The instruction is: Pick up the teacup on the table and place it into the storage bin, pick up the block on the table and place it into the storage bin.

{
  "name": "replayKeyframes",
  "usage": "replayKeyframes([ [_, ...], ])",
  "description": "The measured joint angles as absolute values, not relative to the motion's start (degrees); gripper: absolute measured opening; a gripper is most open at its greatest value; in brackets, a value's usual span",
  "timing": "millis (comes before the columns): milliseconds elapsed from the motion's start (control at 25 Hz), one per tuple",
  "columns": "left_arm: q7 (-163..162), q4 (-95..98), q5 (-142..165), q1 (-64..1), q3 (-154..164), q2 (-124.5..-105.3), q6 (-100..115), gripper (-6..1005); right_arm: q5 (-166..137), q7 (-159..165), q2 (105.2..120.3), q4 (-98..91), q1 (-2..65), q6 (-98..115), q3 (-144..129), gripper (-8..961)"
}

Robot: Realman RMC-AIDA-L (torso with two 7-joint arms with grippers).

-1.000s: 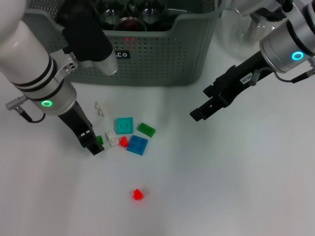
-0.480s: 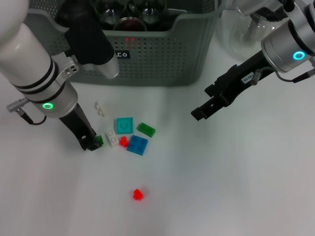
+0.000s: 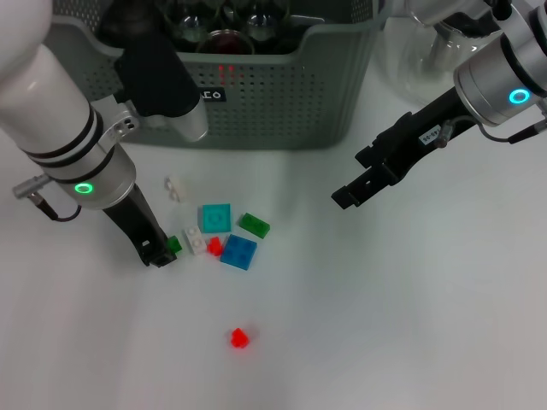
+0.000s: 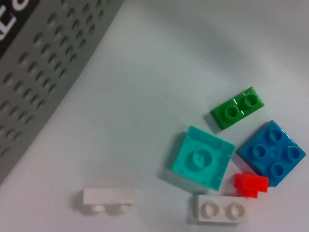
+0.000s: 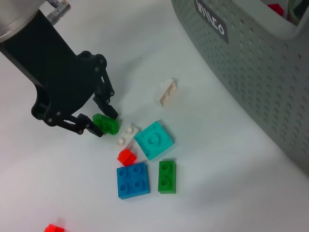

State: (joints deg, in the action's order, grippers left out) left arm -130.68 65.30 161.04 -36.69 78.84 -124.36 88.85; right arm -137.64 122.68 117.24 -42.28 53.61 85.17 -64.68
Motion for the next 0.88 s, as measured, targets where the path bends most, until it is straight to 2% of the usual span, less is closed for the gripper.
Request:
replayKeyframes([
  [400, -132.61, 67.14, 161.39, -35.75, 78.85, -124.48, 88.75, 169, -137.64, 122.81, 117.24, -42.28, 53.61, 85.16, -64.69, 947],
  [720, -133.72, 80.63, 158.27, -31.76, 76.77, -124.65, 95.8, 132, -137.63, 122.8, 117.4, -42.28, 53.58, 85.17, -64.69, 947],
  [880, -133.73, 87.79, 145.94, -32.03, 68.04, -124.29, 102.51, 130, -137.63, 122.8, 117.52, -42.28, 53.88, 85.23, -64.69, 947],
])
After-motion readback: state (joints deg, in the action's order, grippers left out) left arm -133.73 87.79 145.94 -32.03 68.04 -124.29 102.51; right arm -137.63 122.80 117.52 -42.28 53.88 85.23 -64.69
